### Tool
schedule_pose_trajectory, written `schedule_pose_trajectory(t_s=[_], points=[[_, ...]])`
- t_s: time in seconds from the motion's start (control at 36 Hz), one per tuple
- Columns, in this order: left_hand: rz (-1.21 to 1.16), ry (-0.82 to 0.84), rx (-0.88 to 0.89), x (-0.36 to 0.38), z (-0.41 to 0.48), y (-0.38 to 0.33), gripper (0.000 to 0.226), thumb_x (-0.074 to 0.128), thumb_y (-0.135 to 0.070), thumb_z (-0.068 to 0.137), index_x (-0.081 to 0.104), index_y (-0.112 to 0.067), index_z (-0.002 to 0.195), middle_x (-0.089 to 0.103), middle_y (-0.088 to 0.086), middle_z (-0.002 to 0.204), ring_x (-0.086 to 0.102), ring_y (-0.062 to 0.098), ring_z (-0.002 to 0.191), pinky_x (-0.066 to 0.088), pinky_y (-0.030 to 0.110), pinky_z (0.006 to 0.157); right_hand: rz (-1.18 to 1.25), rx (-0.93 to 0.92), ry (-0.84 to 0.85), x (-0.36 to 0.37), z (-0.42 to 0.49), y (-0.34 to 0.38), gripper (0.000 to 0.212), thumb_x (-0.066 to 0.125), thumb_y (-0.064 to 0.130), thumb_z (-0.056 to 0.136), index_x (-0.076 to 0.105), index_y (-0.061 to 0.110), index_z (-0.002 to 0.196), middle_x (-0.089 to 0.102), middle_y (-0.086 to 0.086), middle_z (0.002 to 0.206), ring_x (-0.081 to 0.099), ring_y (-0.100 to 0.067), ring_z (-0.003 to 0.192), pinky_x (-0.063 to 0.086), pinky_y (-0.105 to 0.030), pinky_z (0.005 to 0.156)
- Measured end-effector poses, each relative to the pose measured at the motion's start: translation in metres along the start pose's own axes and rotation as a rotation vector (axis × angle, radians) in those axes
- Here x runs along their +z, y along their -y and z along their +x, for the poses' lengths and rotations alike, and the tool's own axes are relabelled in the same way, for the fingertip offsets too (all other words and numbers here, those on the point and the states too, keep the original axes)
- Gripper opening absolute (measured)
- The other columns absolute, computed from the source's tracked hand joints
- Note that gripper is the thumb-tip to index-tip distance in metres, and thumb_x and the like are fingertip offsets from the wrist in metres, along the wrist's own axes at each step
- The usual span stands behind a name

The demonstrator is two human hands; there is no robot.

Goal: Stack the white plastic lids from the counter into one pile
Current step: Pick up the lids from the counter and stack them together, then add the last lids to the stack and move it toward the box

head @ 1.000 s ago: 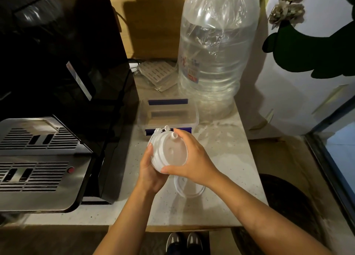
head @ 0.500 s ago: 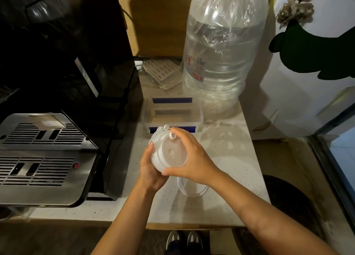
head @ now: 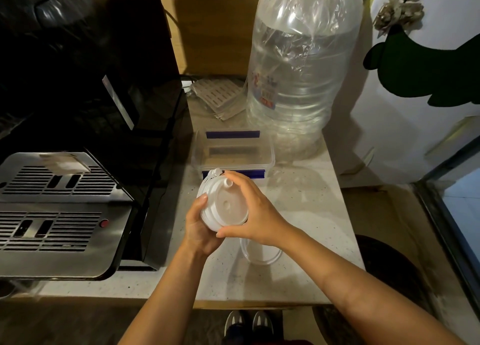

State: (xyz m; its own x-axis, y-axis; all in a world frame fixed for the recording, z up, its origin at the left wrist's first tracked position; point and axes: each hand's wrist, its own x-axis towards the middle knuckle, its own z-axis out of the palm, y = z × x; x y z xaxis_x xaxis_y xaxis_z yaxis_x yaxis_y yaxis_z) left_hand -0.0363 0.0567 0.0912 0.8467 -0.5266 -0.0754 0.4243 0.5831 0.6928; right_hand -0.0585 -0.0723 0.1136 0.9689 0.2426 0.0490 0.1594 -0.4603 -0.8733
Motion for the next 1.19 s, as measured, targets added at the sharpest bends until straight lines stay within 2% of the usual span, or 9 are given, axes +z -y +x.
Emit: schedule_pose_trajectory(t_s=[0.14,0.25,0.36,0.53,0.67,0.78,0.94,1.11,1.19], points=[[-0.001,-0.028,-0.024,-0.006,-0.001,0.002,0.057,0.082,-0.048,0.038,0.072,-0.022,0.088,0.073,0.001,0.08,0.068,0.015,0.074,0.058,0.028,0.06,-0.07,0.02,0.062,-0.002,0.0,-0.006,0.098,0.077,0.042,0.063,0.012,0.037,0.137,0.021,0.012,0.147,0.023,0.003,0.121,0.028,-0.019,0.095],[-0.009,-0.063,-0.076,-0.013,-0.003,0.001,0.076,0.081,-0.048,0.034,0.062,-0.018,0.1,0.067,0.007,0.088,0.064,0.02,0.078,0.055,0.033,0.062,-0.033,0.085,0.053,-0.011,-0.004,-0.019,0.097,0.07,0.053,0.065,0.008,0.041,0.138,0.016,0.013,0.151,0.016,0.007,0.125,0.021,-0.023,0.1],[-0.044,-0.097,-0.093,-0.019,-0.005,-0.002,0.087,0.081,-0.048,0.033,0.052,-0.018,0.108,0.055,0.011,0.102,0.054,0.027,0.09,0.053,0.038,0.065,-0.012,0.224,-0.046,-0.02,-0.014,-0.046,0.093,0.069,0.048,0.069,0.01,0.036,0.139,0.016,0.007,0.152,0.017,-0.008,0.136,0.02,-0.026,0.105],[-0.098,-0.095,-0.101,-0.025,-0.008,0.0,0.08,0.081,-0.046,0.034,0.054,-0.022,0.106,0.053,0.01,0.101,0.053,0.027,0.091,0.055,0.039,0.064,-0.199,0.395,0.106,-0.013,-0.039,-0.085,0.107,0.076,0.043,0.064,0.003,0.031,0.141,0.007,0.005,0.154,0.013,-0.013,0.138,0.02,-0.024,0.103],[-0.091,-0.11,-0.122,-0.026,-0.008,0.002,0.085,0.081,-0.046,0.032,0.05,-0.023,0.108,0.052,0.01,0.101,0.051,0.027,0.092,0.055,0.037,0.064,-0.379,0.412,0.139,0.004,-0.048,-0.094,0.11,0.074,0.056,0.056,0.008,0.03,0.14,0.013,0.005,0.152,0.017,-0.015,0.137,0.029,-0.031,0.103],[-0.079,-0.12,-0.131,-0.027,-0.008,0.004,0.085,0.081,-0.047,0.032,0.051,-0.024,0.108,0.054,0.009,0.1,0.052,0.026,0.091,0.054,0.038,0.064,-0.465,0.41,0.079,0.015,-0.049,-0.094,0.11,0.073,0.06,0.053,0.013,0.026,0.138,0.024,0.001,0.148,0.025,-0.019,0.133,0.034,-0.036,0.1],[-0.064,-0.124,-0.147,-0.029,-0.009,0.005,0.086,0.081,-0.048,0.031,0.051,-0.025,0.108,0.052,0.009,0.1,0.051,0.025,0.091,0.054,0.038,0.064,-0.534,0.399,0.032,0.028,-0.048,-0.091,0.103,0.074,0.056,0.055,0.02,0.02,0.135,0.035,-0.002,0.14,0.031,-0.023,0.126,0.036,-0.035,0.096],[-0.081,-0.126,-0.154,-0.03,-0.013,0.006,0.094,0.083,-0.048,0.031,0.044,-0.024,0.114,0.049,0.009,0.102,0.049,0.026,0.092,0.056,0.037,0.063,-0.525,0.412,0.011,0.032,-0.05,-0.092,0.092,0.072,0.049,0.063,0.021,0.02,0.134,0.036,-0.004,0.14,0.032,-0.024,0.126,0.04,-0.036,0.094],[-0.092,-0.112,-0.146,-0.031,-0.015,0.007,0.088,0.082,-0.047,0.034,0.048,-0.024,0.111,0.05,0.01,0.103,0.049,0.026,0.093,0.056,0.038,0.063,-0.489,0.424,-0.008,0.029,-0.049,-0.091,0.092,0.072,0.049,0.064,0.022,0.02,0.135,0.035,-0.003,0.141,0.031,-0.023,0.127,0.04,-0.036,0.093]])
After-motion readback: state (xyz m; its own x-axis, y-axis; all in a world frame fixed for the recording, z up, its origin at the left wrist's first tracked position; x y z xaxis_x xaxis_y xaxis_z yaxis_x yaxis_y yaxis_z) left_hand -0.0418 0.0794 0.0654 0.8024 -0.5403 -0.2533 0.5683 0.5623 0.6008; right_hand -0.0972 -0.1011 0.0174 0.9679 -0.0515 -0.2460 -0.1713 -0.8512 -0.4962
